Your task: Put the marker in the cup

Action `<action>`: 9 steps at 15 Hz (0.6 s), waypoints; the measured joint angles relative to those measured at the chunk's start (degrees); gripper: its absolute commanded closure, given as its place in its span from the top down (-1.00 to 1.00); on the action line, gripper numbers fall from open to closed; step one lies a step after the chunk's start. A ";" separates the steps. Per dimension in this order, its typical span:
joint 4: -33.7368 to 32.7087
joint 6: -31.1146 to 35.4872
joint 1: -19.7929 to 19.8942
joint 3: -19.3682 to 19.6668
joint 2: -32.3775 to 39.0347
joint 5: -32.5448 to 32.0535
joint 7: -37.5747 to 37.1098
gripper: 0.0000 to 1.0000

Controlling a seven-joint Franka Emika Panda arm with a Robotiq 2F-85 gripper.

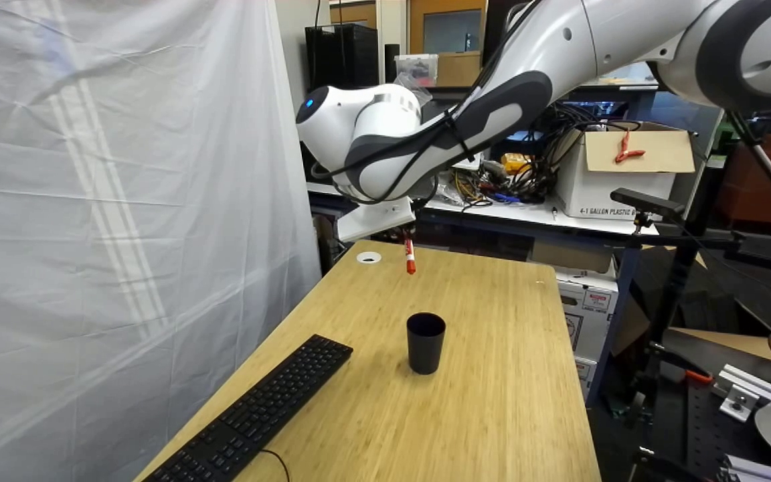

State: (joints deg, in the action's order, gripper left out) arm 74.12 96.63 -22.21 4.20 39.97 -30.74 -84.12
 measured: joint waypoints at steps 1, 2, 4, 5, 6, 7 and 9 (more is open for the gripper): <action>0.89 0.05 -0.11 -0.12 -0.04 0.00 -1.09 -0.90; 1.87 0.12 -0.13 -0.21 -0.15 0.00 -2.07 -0.90; 4.03 0.28 -0.13 -0.27 -0.70 -0.01 -3.67 -0.90; 5.01 0.37 -0.13 -0.31 -0.98 -0.01 -4.42 -0.90; 6.05 0.51 -0.13 -0.44 -1.38 -0.01 -4.99 -0.90; 7.04 0.63 -0.12 -0.65 -1.84 -0.01 -5.31 -0.90; 8.61 0.82 -0.13 -1.35 -2.76 -0.01 -5.37 -0.61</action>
State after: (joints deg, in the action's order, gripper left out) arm 82.73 97.45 -22.33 2.85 37.21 -30.75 -89.49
